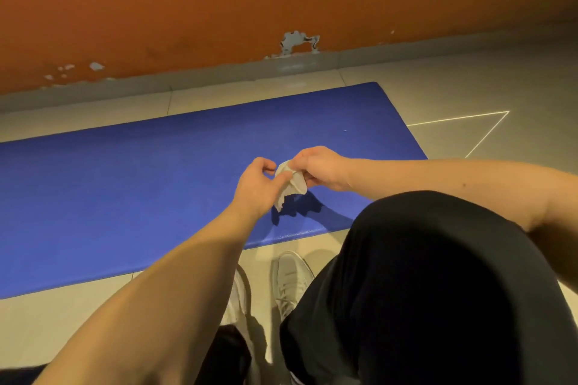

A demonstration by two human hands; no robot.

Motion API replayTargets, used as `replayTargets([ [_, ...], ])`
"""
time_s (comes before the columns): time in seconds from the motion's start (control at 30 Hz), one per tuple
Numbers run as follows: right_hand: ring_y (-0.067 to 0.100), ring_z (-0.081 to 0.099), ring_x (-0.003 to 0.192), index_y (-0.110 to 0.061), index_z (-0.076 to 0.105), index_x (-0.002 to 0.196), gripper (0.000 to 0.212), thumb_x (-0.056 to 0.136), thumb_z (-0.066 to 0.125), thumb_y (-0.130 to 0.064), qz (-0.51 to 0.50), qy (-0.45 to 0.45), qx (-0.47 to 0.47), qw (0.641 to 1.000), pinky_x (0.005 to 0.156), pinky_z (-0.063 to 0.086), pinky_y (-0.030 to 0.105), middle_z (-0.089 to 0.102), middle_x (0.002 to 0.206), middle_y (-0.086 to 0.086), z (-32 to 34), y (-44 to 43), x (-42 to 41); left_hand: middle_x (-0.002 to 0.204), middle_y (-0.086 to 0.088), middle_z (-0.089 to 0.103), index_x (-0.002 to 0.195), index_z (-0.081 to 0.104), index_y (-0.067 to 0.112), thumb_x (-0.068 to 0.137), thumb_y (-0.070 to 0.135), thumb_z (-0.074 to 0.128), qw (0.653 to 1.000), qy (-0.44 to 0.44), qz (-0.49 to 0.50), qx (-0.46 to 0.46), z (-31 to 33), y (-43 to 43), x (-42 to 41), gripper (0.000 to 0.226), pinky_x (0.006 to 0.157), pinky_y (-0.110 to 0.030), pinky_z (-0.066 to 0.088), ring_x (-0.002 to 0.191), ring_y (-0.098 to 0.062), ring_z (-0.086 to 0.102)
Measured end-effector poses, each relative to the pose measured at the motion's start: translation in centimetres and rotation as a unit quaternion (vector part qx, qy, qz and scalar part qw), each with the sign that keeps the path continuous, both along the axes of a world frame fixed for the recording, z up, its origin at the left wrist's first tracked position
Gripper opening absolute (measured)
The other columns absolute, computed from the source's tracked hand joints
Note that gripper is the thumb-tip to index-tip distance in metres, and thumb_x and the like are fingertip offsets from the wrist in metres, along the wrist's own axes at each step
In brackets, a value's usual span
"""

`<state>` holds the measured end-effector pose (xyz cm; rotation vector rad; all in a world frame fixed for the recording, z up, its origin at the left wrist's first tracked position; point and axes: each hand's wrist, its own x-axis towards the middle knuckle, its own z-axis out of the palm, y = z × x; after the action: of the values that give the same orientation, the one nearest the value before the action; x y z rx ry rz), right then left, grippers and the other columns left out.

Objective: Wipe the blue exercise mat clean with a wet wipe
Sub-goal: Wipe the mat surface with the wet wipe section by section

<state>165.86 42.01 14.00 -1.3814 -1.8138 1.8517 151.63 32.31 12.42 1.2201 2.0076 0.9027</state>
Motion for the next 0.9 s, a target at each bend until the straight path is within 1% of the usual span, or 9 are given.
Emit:
replayTargets([
  [0.17,0.027,0.064,0.086,-0.008,0.067,0.097,0.013,0.098,0.06,-0.019,0.01,-0.074,0.073,0.994,0.078,0.055,0.039,0.068,0.097,0.011,1.3,0.9,0.8,0.076,0.006,0.059,0.092,0.064,0.012,0.093,0.018,0.061,1.0,0.004,-0.018,0.001,1.1,0.7,0.3,0.007,0.059,-0.023,0.04,0.068,-0.014,0.053],
  [0.27,0.025,0.069,0.093,-0.017,0.066,0.093,0.008,0.099,0.061,-0.02,-0.002,-0.109,0.096,0.989,0.08,0.06,0.035,0.07,0.106,0.009,2.6,1.1,1.6,0.074,0.002,0.059,0.09,0.067,0.008,0.093,0.014,0.058,0.999,0.002,-0.045,-0.004,1.7,0.8,0.7,0.012,0.058,-0.024,0.042,0.066,-0.015,0.051],
  [0.33,0.021,0.067,0.084,-0.015,0.066,0.094,0.012,0.101,0.062,-0.024,-0.014,-0.129,0.094,0.987,0.069,0.059,0.029,0.07,0.101,0.009,3.2,1.4,2.2,0.076,-0.001,0.06,0.091,0.068,0.005,0.093,0.011,0.058,0.998,-0.009,-0.064,-0.006,2.2,1.1,1.1,0.012,0.058,-0.025,0.045,0.066,-0.017,0.051],
  [0.4,0.019,0.065,0.078,-0.013,0.066,0.098,0.018,0.102,0.062,-0.03,-0.019,-0.158,0.074,0.984,0.061,0.054,0.026,0.07,0.097,0.008,3.5,1.9,2.9,0.08,-0.004,0.062,0.091,0.068,0.007,0.091,0.006,0.057,0.997,-0.024,-0.077,-0.007,2.5,1.7,1.4,0.011,0.058,-0.027,0.047,0.066,-0.017,0.052],
  [0.47,0.019,0.066,0.08,-0.01,0.067,0.105,0.023,0.102,0.062,-0.032,-0.035,-0.168,0.019,0.985,0.062,0.054,0.026,0.071,0.099,0.009,3.2,2.6,3.6,0.084,-0.003,0.065,0.094,0.068,0.011,0.087,0.0,0.055,0.996,-0.036,-0.086,-0.004,2.5,2.3,1.7,0.018,0.06,-0.027,0.051,0.068,-0.016,0.055],
  [0.6,0.019,0.066,0.081,-0.006,0.064,0.116,0.03,0.101,0.064,-0.032,-0.08,-0.17,-0.087,0.978,0.062,0.053,0.026,0.068,0.097,0.008,1.5,4.1,5.0,0.082,0.0,0.065,0.118,0.06,0.019,0.084,-0.009,0.059,0.988,-0.072,-0.139,0.005,1.2,3.1,2.4,0.044,0.064,-0.024,0.055,0.066,-0.013,0.058],
  [0.67,0.018,0.062,0.082,-0.009,0.063,0.111,0.026,0.1,0.065,-0.033,-0.091,-0.174,-0.112,0.974,0.06,0.051,0.023,0.064,0.095,0.007,0.0,5.1,5.6,0.083,0.001,0.066,0.126,0.061,0.022,0.087,-0.004,0.061,0.983,-0.036,-0.181,0.013,-0.2,3.7,2.8,0.047,0.07,-0.025,0.057,0.07,-0.015,0.062],
  [0.77,0.016,0.055,0.074,-0.011,0.062,0.101,0.027,0.097,0.068,-0.037,-0.096,-0.195,-0.126,0.968,0.055,0.047,0.022,0.058,0.088,0.007,-3.3,6.5,6.5,0.086,0.009,0.062,0.116,0.07,0.026,0.095,0.012,0.06,0.976,0.046,-0.212,0.002,-2.5,4.8,3.8,0.027,0.072,-0.027,0.05,0.083,-0.018,0.06],
  [0.9,0.02,0.055,0.07,-0.001,0.058,0.127,0.049,0.101,0.06,-0.042,-0.135,-0.163,-0.166,0.963,0.06,0.047,0.029,0.059,0.092,0.011,-7.5,7.1,7.9,0.099,0.0,0.061,0.096,0.074,0.019,0.096,0.022,0.06,0.976,0.073,-0.195,-0.063,-5.7,6.4,4.9,0.014,0.08,-0.035,0.051,0.09,-0.019,0.058],
])
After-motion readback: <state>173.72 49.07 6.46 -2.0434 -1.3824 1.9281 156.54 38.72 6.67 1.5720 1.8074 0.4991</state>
